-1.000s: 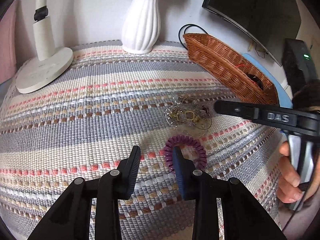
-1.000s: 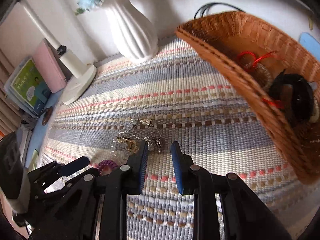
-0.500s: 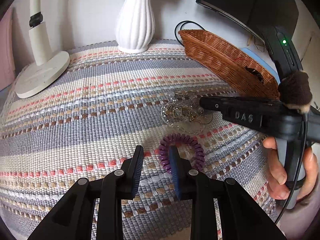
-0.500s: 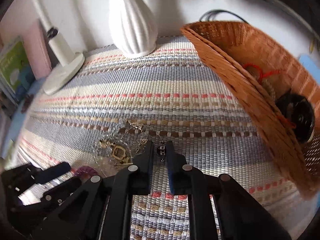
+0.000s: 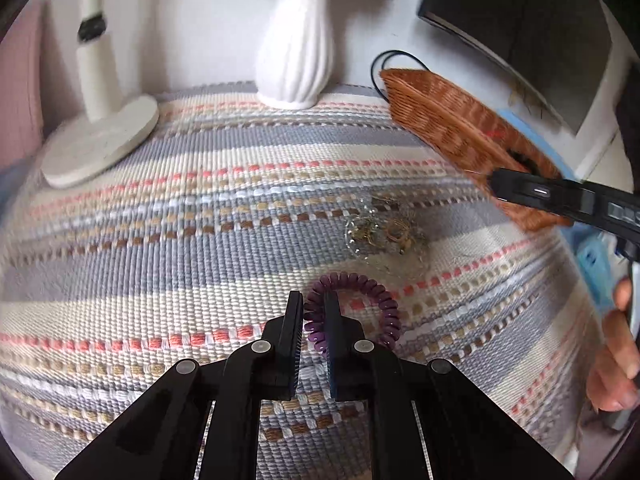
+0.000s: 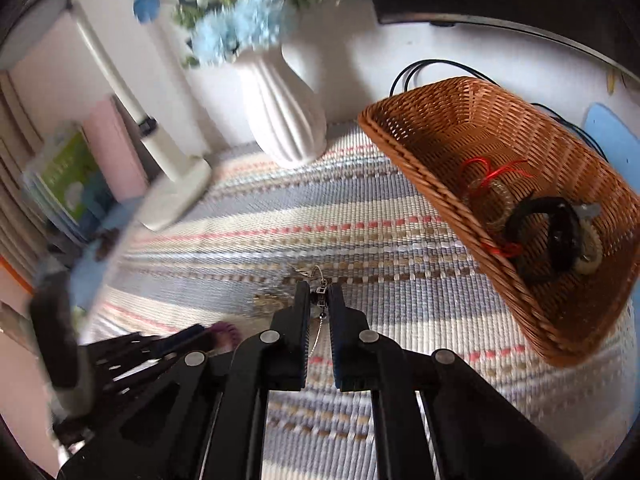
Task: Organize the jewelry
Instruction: 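Grasp the purple spiral hair tie with the left gripper while the right gripper grasps a silver chain earring, then carry the hair tie in the left gripper over the basket while the right gripper carries the earring there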
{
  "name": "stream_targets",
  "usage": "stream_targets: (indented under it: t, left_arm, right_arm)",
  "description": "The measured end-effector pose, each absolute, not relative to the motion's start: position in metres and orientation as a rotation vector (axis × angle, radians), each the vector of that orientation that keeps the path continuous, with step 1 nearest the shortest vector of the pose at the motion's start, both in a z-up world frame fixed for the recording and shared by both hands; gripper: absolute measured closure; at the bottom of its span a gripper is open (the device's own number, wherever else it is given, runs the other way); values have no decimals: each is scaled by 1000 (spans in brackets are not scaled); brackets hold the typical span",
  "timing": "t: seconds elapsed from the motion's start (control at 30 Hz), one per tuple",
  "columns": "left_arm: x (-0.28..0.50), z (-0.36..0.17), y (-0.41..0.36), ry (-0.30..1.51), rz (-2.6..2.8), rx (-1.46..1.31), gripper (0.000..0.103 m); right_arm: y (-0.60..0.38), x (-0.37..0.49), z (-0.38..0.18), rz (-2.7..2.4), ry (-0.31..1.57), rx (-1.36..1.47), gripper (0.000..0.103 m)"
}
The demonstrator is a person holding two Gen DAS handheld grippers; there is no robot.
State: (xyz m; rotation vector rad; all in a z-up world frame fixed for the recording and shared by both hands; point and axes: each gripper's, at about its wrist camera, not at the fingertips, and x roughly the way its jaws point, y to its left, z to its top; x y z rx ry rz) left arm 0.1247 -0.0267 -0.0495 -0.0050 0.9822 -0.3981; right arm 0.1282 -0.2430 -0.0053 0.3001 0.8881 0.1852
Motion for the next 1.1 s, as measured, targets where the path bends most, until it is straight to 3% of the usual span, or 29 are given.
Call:
stream_targets:
  t: [0.5, 0.8, 1.1]
  left_arm:
    - [130, -45, -2, 980, -467, -224, 93]
    - [116, 12, -21, 818, -438, -122, 93]
    - [147, 88, -99, 709, -531, -6, 93]
  right_arm:
    - [-256, 73, 45, 243, 781, 345, 93]
    - [-305, 66, 64, 161, 748, 358, 93]
    - [-384, 79, 97, -10, 639, 403, 93]
